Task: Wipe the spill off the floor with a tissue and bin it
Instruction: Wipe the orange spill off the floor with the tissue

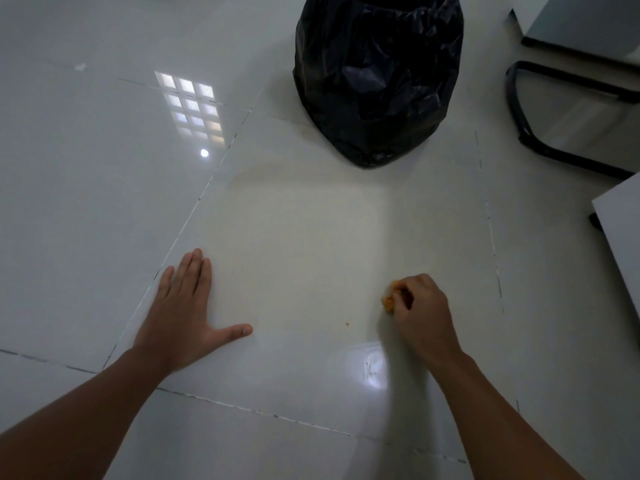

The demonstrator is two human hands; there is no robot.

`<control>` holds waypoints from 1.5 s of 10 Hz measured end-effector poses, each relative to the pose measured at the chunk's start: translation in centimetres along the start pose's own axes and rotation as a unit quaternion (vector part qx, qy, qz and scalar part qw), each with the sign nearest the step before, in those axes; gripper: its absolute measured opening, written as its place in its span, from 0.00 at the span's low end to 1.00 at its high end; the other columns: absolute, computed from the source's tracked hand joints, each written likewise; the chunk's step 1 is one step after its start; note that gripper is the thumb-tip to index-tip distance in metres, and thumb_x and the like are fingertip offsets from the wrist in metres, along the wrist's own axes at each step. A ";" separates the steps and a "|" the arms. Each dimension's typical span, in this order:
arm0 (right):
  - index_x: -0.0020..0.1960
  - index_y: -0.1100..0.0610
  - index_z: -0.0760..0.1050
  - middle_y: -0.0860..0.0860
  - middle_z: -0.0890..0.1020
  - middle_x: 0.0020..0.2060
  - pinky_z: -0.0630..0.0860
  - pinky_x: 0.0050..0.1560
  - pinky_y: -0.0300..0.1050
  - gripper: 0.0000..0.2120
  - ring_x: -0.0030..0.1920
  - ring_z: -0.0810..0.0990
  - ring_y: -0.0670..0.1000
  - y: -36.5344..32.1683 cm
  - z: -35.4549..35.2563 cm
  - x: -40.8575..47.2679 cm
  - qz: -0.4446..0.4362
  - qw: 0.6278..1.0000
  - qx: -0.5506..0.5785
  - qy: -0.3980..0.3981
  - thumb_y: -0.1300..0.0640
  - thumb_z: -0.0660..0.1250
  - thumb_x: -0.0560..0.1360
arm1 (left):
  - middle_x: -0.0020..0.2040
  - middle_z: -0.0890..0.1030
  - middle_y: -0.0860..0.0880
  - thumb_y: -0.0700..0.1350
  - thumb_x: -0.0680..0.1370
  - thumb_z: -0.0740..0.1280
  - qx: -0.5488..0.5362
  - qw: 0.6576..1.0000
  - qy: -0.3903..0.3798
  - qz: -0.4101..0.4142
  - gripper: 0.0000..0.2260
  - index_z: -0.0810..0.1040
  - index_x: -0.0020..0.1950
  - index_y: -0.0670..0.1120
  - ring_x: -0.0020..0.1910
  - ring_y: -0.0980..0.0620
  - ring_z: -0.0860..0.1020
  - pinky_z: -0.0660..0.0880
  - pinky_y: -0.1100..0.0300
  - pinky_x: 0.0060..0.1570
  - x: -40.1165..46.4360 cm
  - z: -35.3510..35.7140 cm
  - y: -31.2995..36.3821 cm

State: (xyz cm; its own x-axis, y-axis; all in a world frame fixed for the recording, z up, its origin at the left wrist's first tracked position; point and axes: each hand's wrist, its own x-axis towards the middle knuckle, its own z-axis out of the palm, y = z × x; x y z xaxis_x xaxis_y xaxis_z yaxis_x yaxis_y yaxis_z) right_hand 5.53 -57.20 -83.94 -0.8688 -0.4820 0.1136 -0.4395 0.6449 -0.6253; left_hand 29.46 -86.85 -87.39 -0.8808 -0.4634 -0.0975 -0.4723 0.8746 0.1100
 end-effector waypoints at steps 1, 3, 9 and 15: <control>0.47 0.55 0.81 0.46 0.76 0.43 0.73 0.45 0.30 0.05 0.41 0.78 0.42 -1.2 0.8 -1.7 -0.070 0.996 0.015 -0.061 0.63 0.71 0.73 | 0.81 0.54 0.37 0.83 0.67 0.49 -0.002 1.000 0.001 0.000 0.60 0.55 0.79 0.35 0.81 0.42 0.51 0.51 0.41 0.78 0.0 0.1 0.0; 0.53 0.52 0.83 0.46 0.76 0.46 0.72 0.46 0.28 0.13 0.44 0.77 0.43 -2.8 1.5 -2.6 -0.090 0.980 0.043 -0.173 0.52 0.77 0.69 | 0.81 0.54 0.37 0.83 0.67 0.49 -0.003 1.000 0.002 -0.001 0.60 0.55 0.79 0.35 0.81 0.42 0.51 0.50 0.42 0.78 0.0 0.2 0.0; 0.45 0.50 0.84 0.45 0.81 0.40 0.76 0.45 0.34 0.06 0.40 0.80 0.44 -2.3 1.1 0.5 -0.014 0.996 0.063 -0.057 0.59 0.75 0.69 | 0.81 0.52 0.38 0.83 0.67 0.50 -0.002 1.000 0.000 -0.005 0.60 0.52 0.80 0.36 0.81 0.43 0.50 0.48 0.44 0.78 -0.1 -0.1 0.1; 0.44 0.55 0.83 0.48 0.76 0.40 0.66 0.44 0.25 0.03 0.38 0.74 0.42 -2.5 2.8 1.0 -0.023 0.999 0.003 -0.023 0.61 0.71 0.73 | 0.82 0.50 0.39 0.83 0.66 0.50 -0.016 1.000 -0.005 -0.008 0.60 0.50 0.80 0.37 0.81 0.44 0.46 0.48 0.42 0.78 -0.1 -0.2 0.1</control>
State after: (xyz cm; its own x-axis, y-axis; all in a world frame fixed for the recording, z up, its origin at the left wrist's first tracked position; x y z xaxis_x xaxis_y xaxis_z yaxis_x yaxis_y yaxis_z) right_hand 6.45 -60.99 -84.45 -0.8367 -0.5371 0.1068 -0.4765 0.6178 -0.6255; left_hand 29.55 -86.75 -87.17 -0.8724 -0.4762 -0.1103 -0.4880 0.8615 0.1405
